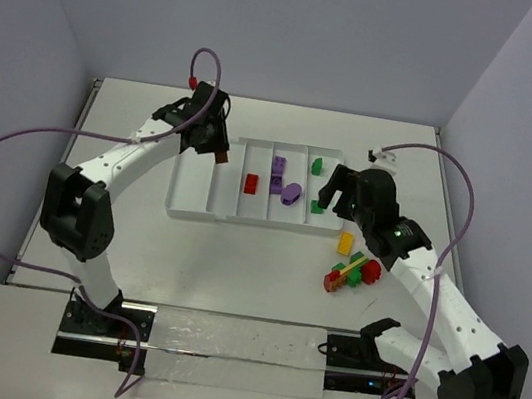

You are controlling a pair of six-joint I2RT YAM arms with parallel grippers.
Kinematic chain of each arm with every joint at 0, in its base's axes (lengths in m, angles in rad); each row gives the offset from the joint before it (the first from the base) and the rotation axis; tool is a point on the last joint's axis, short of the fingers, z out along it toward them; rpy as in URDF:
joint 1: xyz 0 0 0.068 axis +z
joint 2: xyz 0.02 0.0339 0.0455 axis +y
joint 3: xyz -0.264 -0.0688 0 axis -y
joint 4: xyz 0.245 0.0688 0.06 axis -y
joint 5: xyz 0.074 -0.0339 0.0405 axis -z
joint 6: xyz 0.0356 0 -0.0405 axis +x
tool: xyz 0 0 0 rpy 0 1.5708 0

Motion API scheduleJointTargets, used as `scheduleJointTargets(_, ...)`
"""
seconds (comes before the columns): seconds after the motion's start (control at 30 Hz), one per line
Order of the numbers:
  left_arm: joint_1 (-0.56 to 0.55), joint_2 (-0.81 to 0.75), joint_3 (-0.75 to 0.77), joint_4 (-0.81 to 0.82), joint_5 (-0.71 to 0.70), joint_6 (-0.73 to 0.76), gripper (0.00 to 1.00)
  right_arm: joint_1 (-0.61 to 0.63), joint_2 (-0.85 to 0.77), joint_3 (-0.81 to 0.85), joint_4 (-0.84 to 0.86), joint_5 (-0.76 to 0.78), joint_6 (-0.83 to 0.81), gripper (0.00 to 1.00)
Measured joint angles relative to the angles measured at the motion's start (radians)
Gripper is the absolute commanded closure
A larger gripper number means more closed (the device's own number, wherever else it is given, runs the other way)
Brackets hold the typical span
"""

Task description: Sort the legos into containers by color

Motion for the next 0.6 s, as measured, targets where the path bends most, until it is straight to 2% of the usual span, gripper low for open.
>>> scheduleJointTargets(0.3,-0.016,0.140,0.012,-0.002,0.036,0.052,0.69,0.000,-0.087,-0.002,-0.070,-0.011,0.019,0.13)
scheduleJointTargets(0.4,-0.022,0.171,0.015,-0.001,0.037,0.060,0.51,0.003,-0.099,-0.002,-0.105,-0.030,0.026,0.13)
scheduleJointTargets(0.5,-0.023,0.206,0.032,0.001,0.039,0.075,0.19,0.009,-0.128,-0.018,-0.134,-0.036,0.029,0.13)
scheduleJointTargets(0.53,-0.023,0.217,0.039,0.001,0.038,0.078,0.12,0.011,-0.142,-0.030,-0.145,-0.035,0.029,0.13)
scheduleJointTargets(0.6,-0.023,0.235,0.048,0.000,0.036,0.082,0.08,0.013,-0.169,-0.049,-0.182,-0.029,0.030,0.13)
